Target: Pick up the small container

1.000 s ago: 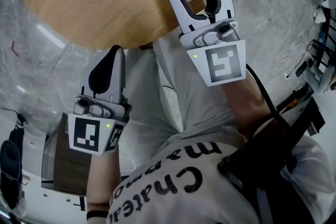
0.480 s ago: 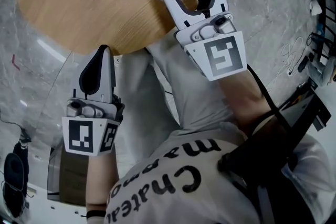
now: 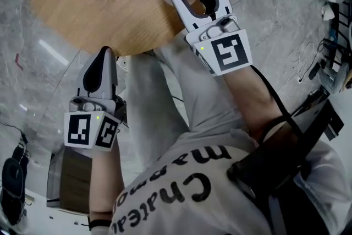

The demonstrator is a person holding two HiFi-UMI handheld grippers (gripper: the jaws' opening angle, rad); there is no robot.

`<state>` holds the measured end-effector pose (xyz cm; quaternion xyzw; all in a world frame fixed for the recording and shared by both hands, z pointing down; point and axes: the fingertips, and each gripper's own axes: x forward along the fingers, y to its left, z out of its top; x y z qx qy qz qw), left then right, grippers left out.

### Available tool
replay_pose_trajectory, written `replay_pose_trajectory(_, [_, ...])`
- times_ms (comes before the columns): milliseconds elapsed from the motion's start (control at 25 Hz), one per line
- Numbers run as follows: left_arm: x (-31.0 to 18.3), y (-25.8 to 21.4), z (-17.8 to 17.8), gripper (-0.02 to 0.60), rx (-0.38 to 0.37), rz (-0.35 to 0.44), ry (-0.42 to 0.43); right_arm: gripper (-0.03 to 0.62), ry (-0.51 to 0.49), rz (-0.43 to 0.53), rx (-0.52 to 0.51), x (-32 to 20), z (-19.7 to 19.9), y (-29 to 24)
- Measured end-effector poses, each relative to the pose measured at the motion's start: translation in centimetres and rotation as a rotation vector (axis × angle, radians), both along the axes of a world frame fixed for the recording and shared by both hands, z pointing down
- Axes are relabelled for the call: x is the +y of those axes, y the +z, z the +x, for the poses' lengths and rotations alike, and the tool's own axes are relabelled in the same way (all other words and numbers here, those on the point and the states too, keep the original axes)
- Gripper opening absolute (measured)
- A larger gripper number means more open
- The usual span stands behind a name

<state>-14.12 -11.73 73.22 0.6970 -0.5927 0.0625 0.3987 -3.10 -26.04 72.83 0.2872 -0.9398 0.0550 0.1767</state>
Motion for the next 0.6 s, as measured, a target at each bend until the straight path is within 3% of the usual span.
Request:
replay_pose_trajectory(200, [-0.5,-1.2,-0.7,0.014,-0.019,-0.007,-0.021,0.126,-0.002,-0.039,0.026,0.0,0.1,0.2])
replay_pose_trajectory(600, [-1.9,-3.6,-1.1,0.014,-0.043,0.052,-0.023,0.11,0.002,-0.076,0.077,-0.3,-0.6,0.2])
